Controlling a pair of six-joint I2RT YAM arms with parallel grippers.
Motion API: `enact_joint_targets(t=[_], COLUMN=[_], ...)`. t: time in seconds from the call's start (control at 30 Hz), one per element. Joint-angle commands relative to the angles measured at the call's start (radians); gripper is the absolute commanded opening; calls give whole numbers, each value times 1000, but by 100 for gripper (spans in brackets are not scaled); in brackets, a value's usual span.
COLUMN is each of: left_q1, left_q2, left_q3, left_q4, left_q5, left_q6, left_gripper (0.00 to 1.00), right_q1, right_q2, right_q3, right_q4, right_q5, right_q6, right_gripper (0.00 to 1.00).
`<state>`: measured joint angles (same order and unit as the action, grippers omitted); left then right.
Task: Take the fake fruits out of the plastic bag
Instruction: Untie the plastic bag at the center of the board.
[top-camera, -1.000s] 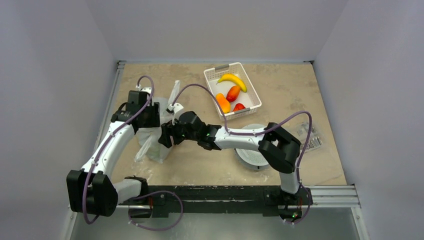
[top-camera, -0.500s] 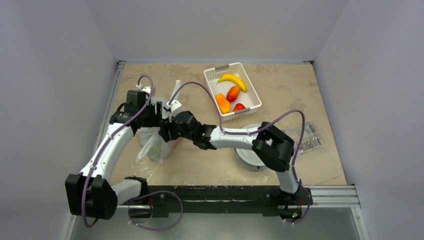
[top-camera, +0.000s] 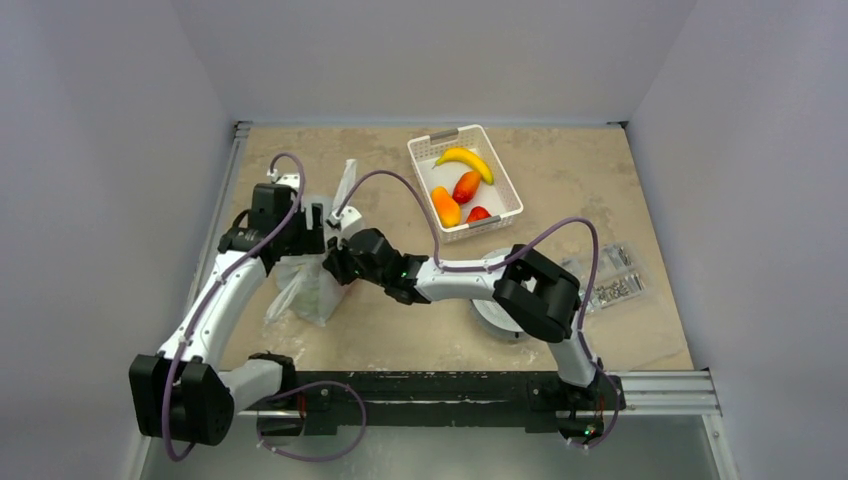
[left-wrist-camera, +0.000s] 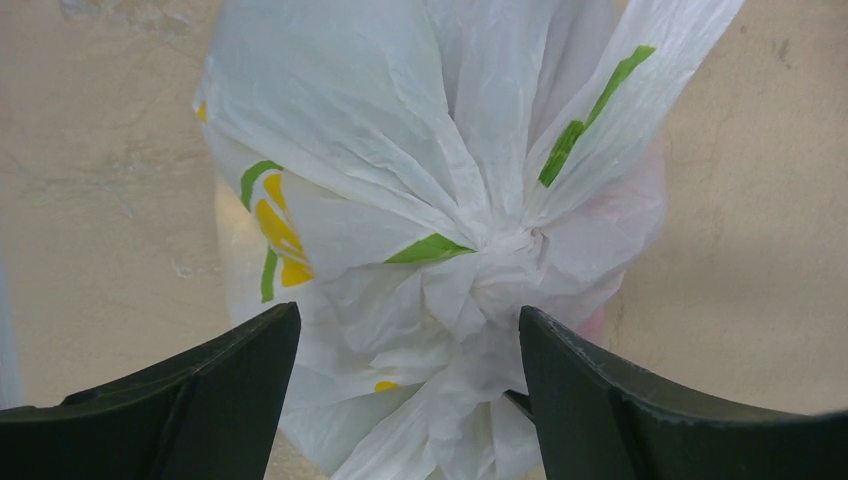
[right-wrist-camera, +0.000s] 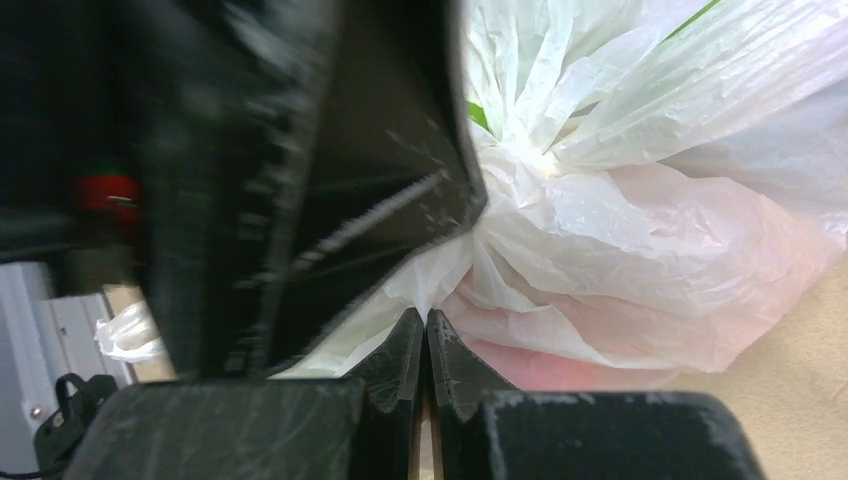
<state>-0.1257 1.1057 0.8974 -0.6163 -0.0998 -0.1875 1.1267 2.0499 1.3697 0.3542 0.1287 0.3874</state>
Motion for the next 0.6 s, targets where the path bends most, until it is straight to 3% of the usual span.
enact_joint_targets(t=[0.0, 0.1, 0.2, 0.4, 0.57], left_q1=[-8, -8, -8, -7, -8], left_q2=[88, 122, 112, 6, -7], left_q3=[43, 62, 73, 37, 33], left_q4=[-20, -37, -46, -6, -7], left_q5=[66, 95, 86, 60, 21], left_q6=[-24, -25, -30, -33, -30], left_gripper=[78, 72, 73, 93, 93], right_q1=[4, 4, 4, 4, 4], right_q2=[-62, -68, -83, -119, -136], right_q3=[-25, -30, -39, -82, -104], right_q4=[100, 98, 84, 82, 93], right_q5=[-50, -64, -80, -83, -83], right_q6=[53, 72, 83, 81, 81], right_gripper=[0, 0, 0, 0, 0])
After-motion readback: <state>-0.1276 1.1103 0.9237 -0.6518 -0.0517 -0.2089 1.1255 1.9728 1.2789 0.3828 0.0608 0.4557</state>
